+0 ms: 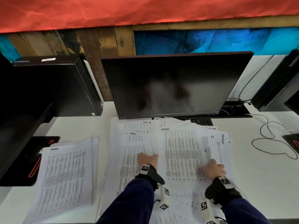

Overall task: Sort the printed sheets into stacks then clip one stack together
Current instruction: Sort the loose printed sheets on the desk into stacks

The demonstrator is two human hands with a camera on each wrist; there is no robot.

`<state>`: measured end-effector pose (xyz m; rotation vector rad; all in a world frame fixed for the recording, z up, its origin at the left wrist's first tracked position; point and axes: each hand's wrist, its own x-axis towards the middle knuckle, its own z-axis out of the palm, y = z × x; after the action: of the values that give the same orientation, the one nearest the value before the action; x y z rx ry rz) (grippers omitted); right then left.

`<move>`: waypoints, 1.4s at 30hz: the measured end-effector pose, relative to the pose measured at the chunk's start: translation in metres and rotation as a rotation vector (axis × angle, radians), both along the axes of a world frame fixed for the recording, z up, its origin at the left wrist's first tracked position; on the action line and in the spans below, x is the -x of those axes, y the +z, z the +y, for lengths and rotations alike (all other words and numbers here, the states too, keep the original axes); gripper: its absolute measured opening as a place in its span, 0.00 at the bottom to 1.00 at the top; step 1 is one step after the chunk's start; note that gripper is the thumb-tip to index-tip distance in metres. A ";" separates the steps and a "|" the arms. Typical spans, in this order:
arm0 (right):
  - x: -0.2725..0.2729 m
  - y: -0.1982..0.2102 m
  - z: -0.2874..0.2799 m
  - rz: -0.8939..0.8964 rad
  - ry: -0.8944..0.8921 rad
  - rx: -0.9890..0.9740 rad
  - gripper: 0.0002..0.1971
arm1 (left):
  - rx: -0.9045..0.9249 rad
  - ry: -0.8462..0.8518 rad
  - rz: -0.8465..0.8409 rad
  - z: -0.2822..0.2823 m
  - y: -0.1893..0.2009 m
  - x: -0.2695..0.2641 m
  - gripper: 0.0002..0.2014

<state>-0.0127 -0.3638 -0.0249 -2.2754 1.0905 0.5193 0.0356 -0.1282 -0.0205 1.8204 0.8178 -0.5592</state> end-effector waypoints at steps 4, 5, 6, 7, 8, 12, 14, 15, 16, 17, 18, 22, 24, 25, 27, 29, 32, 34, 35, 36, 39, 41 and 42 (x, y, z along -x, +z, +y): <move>0.005 0.000 -0.001 -0.033 0.020 -0.012 0.26 | 0.199 -0.140 -0.118 0.002 -0.009 0.002 0.23; 0.007 0.000 0.001 -0.050 0.022 -0.020 0.26 | 0.209 -0.199 -0.132 0.001 -0.008 0.005 0.23; 0.009 0.000 0.003 -0.065 0.031 -0.034 0.26 | 0.216 -0.253 -0.148 0.000 -0.006 0.009 0.23; 0.010 -0.001 0.005 -0.071 0.042 -0.044 0.25 | 0.201 -0.298 -0.173 -0.001 -0.006 0.012 0.22; 0.012 0.000 0.007 -0.078 0.058 -0.053 0.25 | 0.165 -0.323 -0.211 -0.001 -0.006 0.014 0.21; 0.016 0.006 0.012 -0.140 0.053 -0.089 0.30 | -0.037 -0.314 -0.388 -0.001 0.009 0.022 0.16; 0.014 0.008 0.012 -0.202 -0.010 -0.147 0.36 | -0.048 -0.327 -0.490 0.007 0.023 0.023 0.16; 0.011 0.009 0.010 -0.225 -0.033 -0.206 0.41 | -0.027 -0.335 -0.525 0.013 0.030 0.023 0.15; 0.008 0.012 0.009 -0.260 -0.049 -0.289 0.49 | 0.006 -0.335 -0.549 0.021 0.038 0.023 0.15; 0.004 0.014 0.008 -0.313 -0.091 -0.407 0.55 | 0.061 -0.327 -0.554 0.030 0.045 0.021 0.14; 0.001 0.021 0.009 -0.383 -0.139 -0.547 0.59 | 0.134 -0.306 -0.552 0.040 0.054 0.020 0.14; -0.014 0.051 0.020 -0.546 -0.209 -0.939 0.50 | 0.354 -0.213 -0.502 0.080 0.070 0.006 0.26; -0.022 0.069 0.026 -0.602 -0.193 -1.097 0.37 | 0.416 -0.122 -0.486 0.094 0.067 0.000 0.39; -0.026 0.079 0.031 -0.622 -0.159 -1.175 0.26 | 0.459 -0.094 -0.489 0.099 0.064 -0.003 0.42; -0.030 0.094 0.039 -0.637 -0.053 -1.276 0.16 | 0.518 -0.090 -0.502 0.102 0.075 -0.002 0.38; -0.033 0.105 0.046 -0.642 -0.014 -1.295 0.19 | 0.540 -0.125 -0.534 0.103 0.086 -0.001 0.24; -0.033 0.109 0.056 -0.640 -0.015 -1.250 0.16 | 0.532 -0.141 -0.581 0.101 0.090 0.002 0.26; -0.031 0.112 0.065 -0.647 -0.002 -1.246 0.16 | 0.526 -0.127 -0.583 0.099 0.090 0.003 0.31; -0.030 0.112 0.068 -0.645 0.020 -1.245 0.17 | 0.525 -0.116 -0.577 0.098 0.089 0.004 0.32; -0.030 0.112 0.073 -0.638 0.047 -1.230 0.19 | 0.504 -0.120 -0.569 0.097 0.091 0.005 0.32; -0.030 0.109 0.084 -0.684 0.009 -1.140 0.19 | 0.419 -0.082 -0.599 0.094 0.097 0.006 0.28; -0.031 0.111 0.090 -0.761 -0.073 -1.096 0.17 | 0.378 0.012 -0.655 0.093 0.102 0.004 0.27; -0.032 0.114 0.093 -0.804 -0.087 -1.090 0.17 | 0.381 0.048 -0.687 0.093 0.105 0.003 0.29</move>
<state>0.0190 -0.2705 0.0893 -1.2323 0.3198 0.0618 0.0323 -0.0349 0.0849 1.4825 0.2596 -0.0279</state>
